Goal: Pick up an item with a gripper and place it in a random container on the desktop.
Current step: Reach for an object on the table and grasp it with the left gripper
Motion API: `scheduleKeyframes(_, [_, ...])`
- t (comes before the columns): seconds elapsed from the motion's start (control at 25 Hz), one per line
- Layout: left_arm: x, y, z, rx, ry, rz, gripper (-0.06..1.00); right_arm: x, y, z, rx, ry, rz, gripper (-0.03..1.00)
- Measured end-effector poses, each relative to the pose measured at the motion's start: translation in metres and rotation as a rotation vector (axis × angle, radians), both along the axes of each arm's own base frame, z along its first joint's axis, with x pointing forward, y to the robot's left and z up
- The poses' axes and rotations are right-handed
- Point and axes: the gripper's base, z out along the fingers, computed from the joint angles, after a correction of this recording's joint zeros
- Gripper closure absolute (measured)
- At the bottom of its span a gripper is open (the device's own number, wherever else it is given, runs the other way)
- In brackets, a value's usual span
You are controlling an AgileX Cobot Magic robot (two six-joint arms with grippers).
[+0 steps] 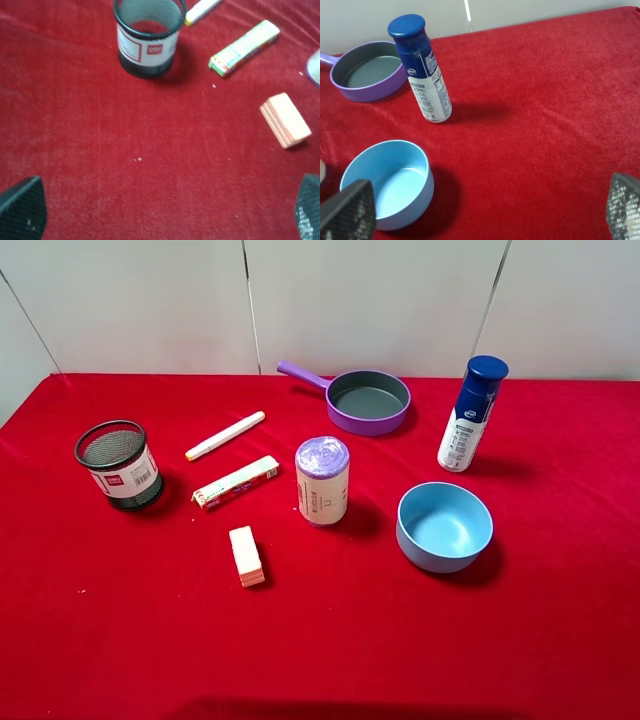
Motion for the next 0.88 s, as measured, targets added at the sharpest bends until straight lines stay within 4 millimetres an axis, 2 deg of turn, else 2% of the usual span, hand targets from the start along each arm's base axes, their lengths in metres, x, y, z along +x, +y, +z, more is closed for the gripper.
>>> scheduleKeyframes(0.24, [0.035,-0.002,0.012,-0.012,0.137,-0.050,-0.05,0.000,0.000,0.000,0.000,0.000,0.000,0.28])
scheduleKeyframes(0.48, [0.066,-0.005,0.009,-0.063,0.246,-0.074,-0.05,0.000,0.000,0.000,0.000,0.000,0.000,0.28])
scheduleKeyframes(0.88, [0.094,-0.013,-0.002,-0.079,0.349,-0.139,-0.05,0.000,0.000,0.000,0.000,0.000,0.000,0.28])
